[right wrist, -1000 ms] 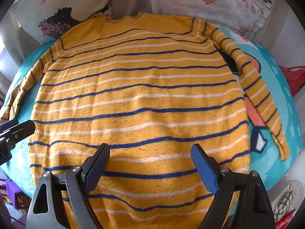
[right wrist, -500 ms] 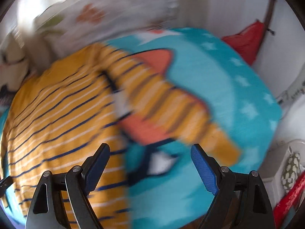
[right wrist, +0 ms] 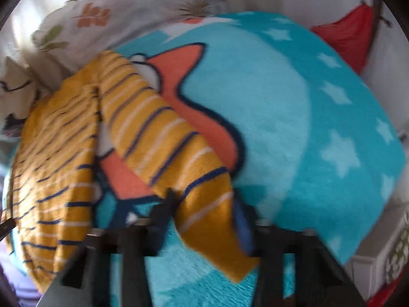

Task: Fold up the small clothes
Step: 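Move the right gripper to the sweater's sleeve cuff and close on it, then lift the sleeve with the right gripper and lay it across the sweater body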

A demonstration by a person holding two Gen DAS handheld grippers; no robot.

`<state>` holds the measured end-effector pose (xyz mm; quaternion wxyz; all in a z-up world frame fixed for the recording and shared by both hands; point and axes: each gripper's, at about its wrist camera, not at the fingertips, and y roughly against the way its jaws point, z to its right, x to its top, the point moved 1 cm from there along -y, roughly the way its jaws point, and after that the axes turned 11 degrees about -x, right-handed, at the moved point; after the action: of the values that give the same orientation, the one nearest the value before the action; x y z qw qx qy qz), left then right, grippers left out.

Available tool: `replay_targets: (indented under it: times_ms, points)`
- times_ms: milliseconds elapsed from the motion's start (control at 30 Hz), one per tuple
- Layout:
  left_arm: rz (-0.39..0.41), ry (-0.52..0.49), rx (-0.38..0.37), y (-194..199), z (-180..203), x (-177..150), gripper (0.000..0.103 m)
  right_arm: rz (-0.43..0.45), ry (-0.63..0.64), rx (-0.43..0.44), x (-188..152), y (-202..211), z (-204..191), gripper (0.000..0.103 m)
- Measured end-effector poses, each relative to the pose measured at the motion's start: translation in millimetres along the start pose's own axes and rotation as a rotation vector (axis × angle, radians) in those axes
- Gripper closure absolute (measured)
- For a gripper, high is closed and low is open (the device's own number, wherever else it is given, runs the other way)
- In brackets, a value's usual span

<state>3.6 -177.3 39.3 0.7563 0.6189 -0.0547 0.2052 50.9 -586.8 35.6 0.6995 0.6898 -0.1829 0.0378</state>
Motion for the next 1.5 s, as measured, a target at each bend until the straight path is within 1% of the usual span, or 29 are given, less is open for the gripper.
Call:
replay_targets:
  times_ms: [33, 100, 233, 267, 300, 367, 400, 433, 467, 500, 533, 600, 667, 733, 800, 867, 967, 1033, 1133, 1167, 1200, 1233, 1267, 1300, 1367, 1400, 1433, 1467, 1500]
  points:
    - [0.002, 0.007, -0.002, 0, 2, 0, 0.033, 0.002, -0.002, 0.012, 6, 2, 4, 0.087]
    - [0.013, 0.027, -0.002, 0, 5, 1, 0.033, 0.052, -0.005, -0.026, 28, 13, 27, 0.088]
    - [0.045, 0.086, 0.016, 5, 3, 2, 0.033, 0.145, -0.050, -0.175, 74, 27, 79, 0.088]
    - [0.050, 0.104, 0.022, 6, 0, 1, 0.033, 0.176, -0.058, -0.228, 91, 28, 95, 0.088]
    - [0.052, 0.118, 0.028, 7, -2, 0, 0.033, 0.187, -0.062, -0.256, 102, 26, 103, 0.085]
    - [0.050, 0.146, 0.040, 7, -6, -2, 0.033, 0.203, -0.063, -0.387, 127, 17, 121, 0.066]
    - [0.045, 0.158, 0.045, 7, -7, -4, 0.033, 0.206, -0.062, -0.452, 134, 14, 127, 0.053]
    - [0.041, 0.163, 0.049, 8, -7, -7, 0.033, 0.210, -0.067, -0.485, 142, 12, 132, 0.050]
    - [0.039, 0.163, 0.054, 8, -7, -9, 0.033, 0.215, -0.079, -0.474, 146, 13, 138, 0.050]
    - [0.038, 0.157, 0.063, 9, -5, -12, 0.033, 0.225, -0.109, -0.429, 149, 17, 144, 0.049]
    - [0.037, 0.152, 0.069, 9, -4, -14, 0.033, 0.234, -0.139, -0.378, 149, 21, 149, 0.046]
    - [0.031, 0.147, 0.075, 9, -2, -18, 0.033, 0.223, -0.186, -0.277, 143, 25, 160, 0.042]
    - [0.022, 0.148, 0.082, 8, -2, -21, 0.033, 0.167, -0.244, -0.135, 127, 18, 167, 0.042]
    - [0.015, 0.154, 0.090, 7, -3, -23, 0.033, 0.111, -0.313, -0.038, 111, 3, 170, 0.042]
    - [0.007, 0.161, 0.099, 6, -3, -25, 0.033, 0.064, -0.393, 0.035, 92, -12, 174, 0.042]
    - [-0.002, 0.161, 0.108, 6, -2, -27, 0.033, 0.032, -0.465, 0.088, 85, -30, 180, 0.041]
    - [-0.023, 0.152, 0.116, 3, 2, -30, 0.033, 0.027, -0.537, 0.149, 94, -46, 187, 0.041]
    - [-0.033, 0.145, 0.115, 1, 5, -33, 0.033, 0.036, -0.571, 0.154, 110, -57, 190, 0.041]
    - [-0.038, 0.139, 0.114, 2, 8, -37, 0.033, 0.037, -0.597, 0.131, 127, -70, 195, 0.042]
    - [-0.035, 0.141, 0.115, 3, 8, -38, 0.033, 0.028, -0.597, 0.112, 133, -72, 196, 0.046]
    - [-0.031, 0.147, 0.116, 5, 7, -38, 0.033, 0.013, -0.582, 0.100, 141, -75, 195, 0.080]
    - [-0.028, 0.151, 0.116, 6, 7, -38, 0.033, 0.008, -0.560, 0.117, 150, -75, 193, 0.093]
    - [-0.026, 0.155, 0.117, 6, 6, -38, 0.033, 0.028, -0.546, 0.134, 156, -68, 192, 0.093]
    - [-0.023, 0.156, 0.120, 7, 7, -38, 0.033, 0.077, -0.516, 0.167, 165, -51, 189, 0.093]
    - [-0.020, 0.153, 0.123, 8, 8, -38, 0.033, 0.184, -0.465, 0.271, 178, -14, 184, 0.093]
    - [-0.020, 0.151, 0.123, 8, 8, -37, 0.033, 0.241, -0.444, 0.350, 183, 9, 184, 0.093]
    - [-0.021, 0.150, 0.122, 8, 9, -37, 0.033, 0.278, -0.427, 0.405, 186, 24, 184, 0.093]
    - [-0.023, 0.149, 0.120, 7, 9, -37, 0.033, 0.305, -0.413, 0.426, 187, 35, 185, 0.093]
    - [-0.025, 0.150, 0.118, 6, 10, -37, 0.033, 0.315, -0.403, 0.415, 185, 40, 186, 0.093]
